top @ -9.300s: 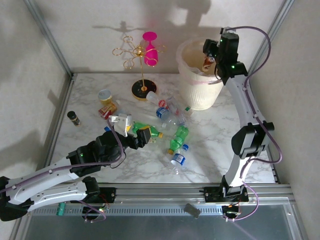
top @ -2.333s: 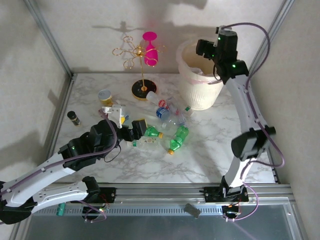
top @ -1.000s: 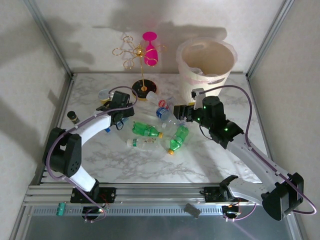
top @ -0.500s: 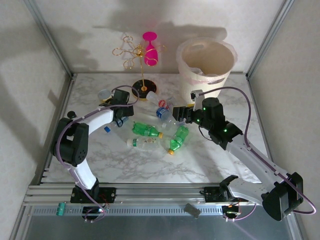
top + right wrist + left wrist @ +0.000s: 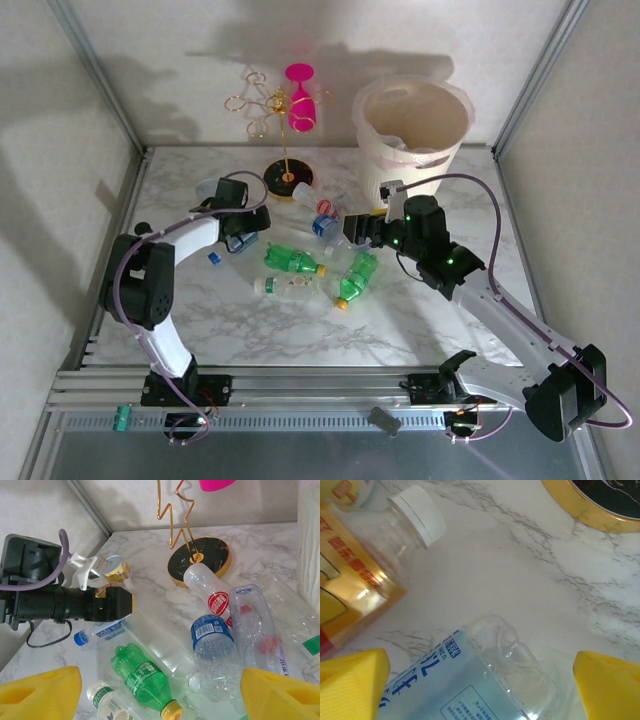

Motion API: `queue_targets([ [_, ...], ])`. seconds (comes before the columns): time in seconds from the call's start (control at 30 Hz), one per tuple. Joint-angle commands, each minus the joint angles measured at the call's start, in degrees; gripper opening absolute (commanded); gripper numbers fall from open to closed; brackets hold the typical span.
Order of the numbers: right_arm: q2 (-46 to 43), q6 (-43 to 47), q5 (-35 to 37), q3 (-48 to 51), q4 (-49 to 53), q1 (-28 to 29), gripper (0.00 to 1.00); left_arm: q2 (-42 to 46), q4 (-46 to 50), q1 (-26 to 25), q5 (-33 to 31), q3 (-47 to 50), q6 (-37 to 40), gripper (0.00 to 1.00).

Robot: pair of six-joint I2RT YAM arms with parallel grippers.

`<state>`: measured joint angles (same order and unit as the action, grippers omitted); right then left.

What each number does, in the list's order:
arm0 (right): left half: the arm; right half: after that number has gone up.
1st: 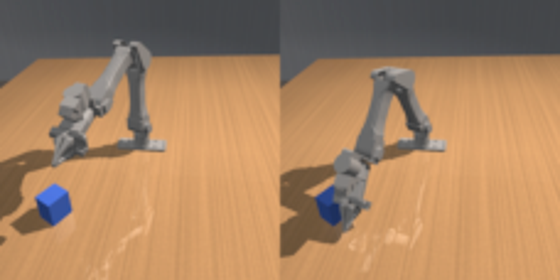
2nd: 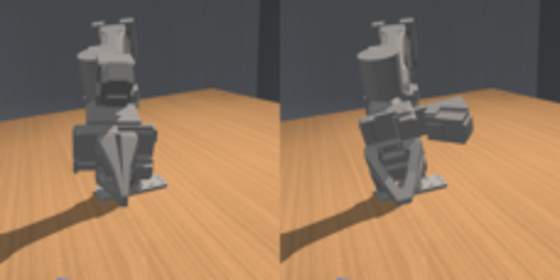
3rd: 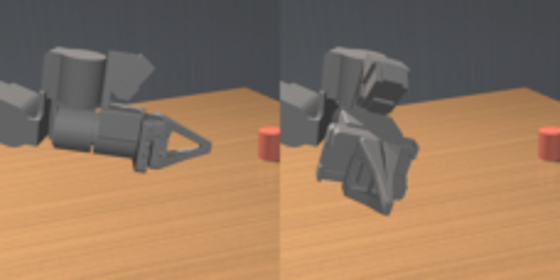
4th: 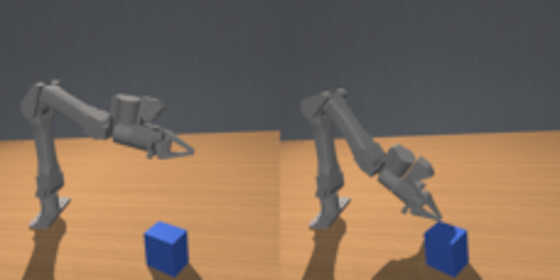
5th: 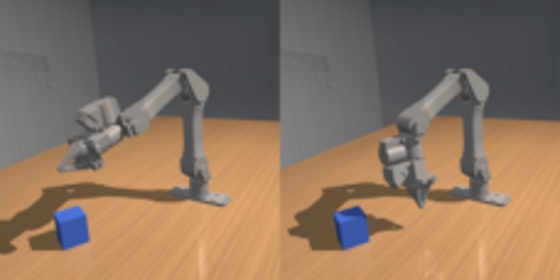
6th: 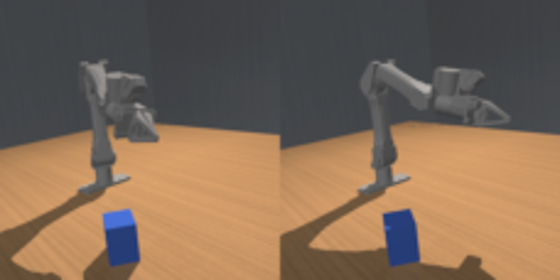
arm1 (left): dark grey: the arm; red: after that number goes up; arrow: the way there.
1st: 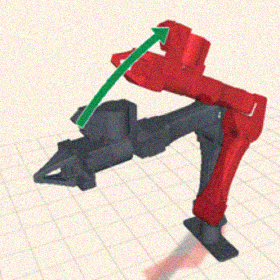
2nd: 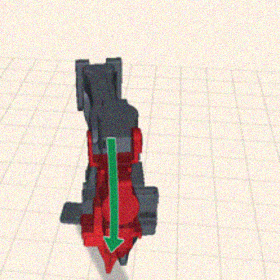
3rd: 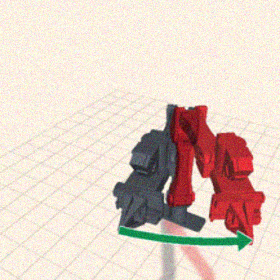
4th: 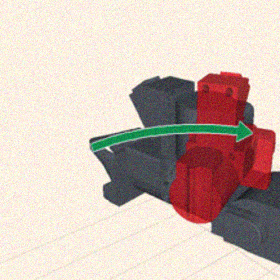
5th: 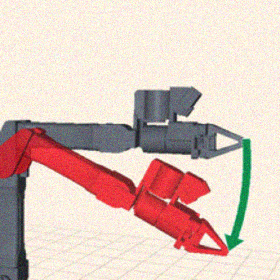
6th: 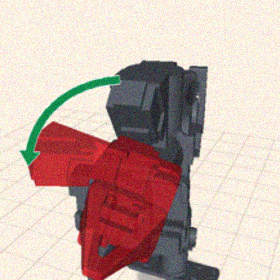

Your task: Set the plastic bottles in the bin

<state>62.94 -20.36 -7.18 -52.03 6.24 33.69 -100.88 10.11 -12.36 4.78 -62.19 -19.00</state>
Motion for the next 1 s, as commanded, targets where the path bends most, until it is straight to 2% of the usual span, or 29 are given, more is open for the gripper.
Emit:
queue_targets([
  [0.0, -0.2, -0.1, -0.2, -0.3, -0.2, 0.6, 0.83, 3.0, 0.7, 0.6, 3.9, 2.4, -3.7, 0.94],
  [0.23, 0.0, -0.6, -0.3, -0.7, -0.4, 1.3, 0.83, 6.2, 0.2, 1.8, 9.2, 5.9, -8.0, 0.92],
  [0.37, -0.5, -0.8, 0.1, -0.6, -0.2, 1.3, 0.83, 8.8, 0.8, 2.0, 9.9, 7.5, -8.4, 0.91],
  [0.67, -0.7, -1.6, 0.1, 0.1, -0.7, 1.6, 0.83, 10.6, 1.4, 2.1, 5.3, 9.9, -6.5, 0.78],
  [0.97, -0.3, -1.6, 0.7, 0.3, -0.8, 2.1, 0.84, 7.1, 1.3, 1.8, -1.8, 11.4, -4.5, 0.77],
])
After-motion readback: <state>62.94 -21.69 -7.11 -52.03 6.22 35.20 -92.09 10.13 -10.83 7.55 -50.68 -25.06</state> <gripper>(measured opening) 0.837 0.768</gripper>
